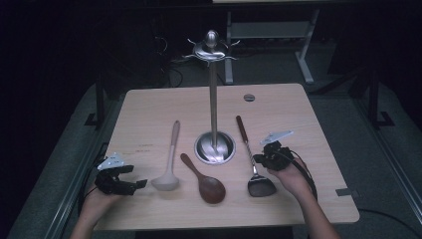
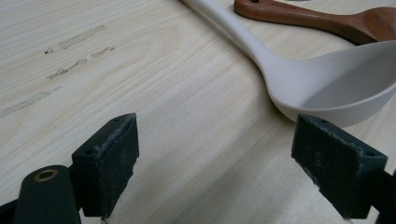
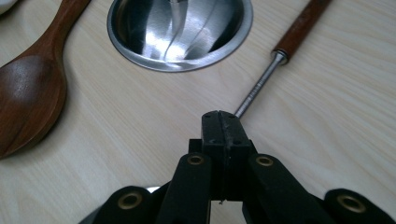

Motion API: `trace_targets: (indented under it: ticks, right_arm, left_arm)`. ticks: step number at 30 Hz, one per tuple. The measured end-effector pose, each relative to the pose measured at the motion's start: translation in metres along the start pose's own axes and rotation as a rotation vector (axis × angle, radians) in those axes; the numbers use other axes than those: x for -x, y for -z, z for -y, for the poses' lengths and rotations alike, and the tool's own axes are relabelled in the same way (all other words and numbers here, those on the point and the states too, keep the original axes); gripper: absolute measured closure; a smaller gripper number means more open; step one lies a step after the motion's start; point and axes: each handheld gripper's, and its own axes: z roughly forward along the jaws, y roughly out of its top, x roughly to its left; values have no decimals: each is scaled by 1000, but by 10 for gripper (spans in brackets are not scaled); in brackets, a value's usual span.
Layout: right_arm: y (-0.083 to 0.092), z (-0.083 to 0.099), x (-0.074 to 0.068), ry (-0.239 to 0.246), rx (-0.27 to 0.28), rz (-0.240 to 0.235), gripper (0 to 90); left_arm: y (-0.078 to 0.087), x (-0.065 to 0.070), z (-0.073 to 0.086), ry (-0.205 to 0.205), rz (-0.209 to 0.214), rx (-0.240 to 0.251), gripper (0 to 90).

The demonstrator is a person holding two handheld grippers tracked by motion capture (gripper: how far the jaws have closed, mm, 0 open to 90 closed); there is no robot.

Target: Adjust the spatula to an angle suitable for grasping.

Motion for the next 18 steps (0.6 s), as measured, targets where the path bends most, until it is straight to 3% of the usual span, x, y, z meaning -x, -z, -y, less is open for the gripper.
trace_targets:
  ticks: [8,18]
  right_arm:
    - [-19,-13,-9,27,-32,-25,900]
    - [-33,-7,-14,48,-113,-4,900]
  left_arm:
    - [-2,1,1,9,0,-3,149]
    - [-2,0,1,-7,2,-17,148]
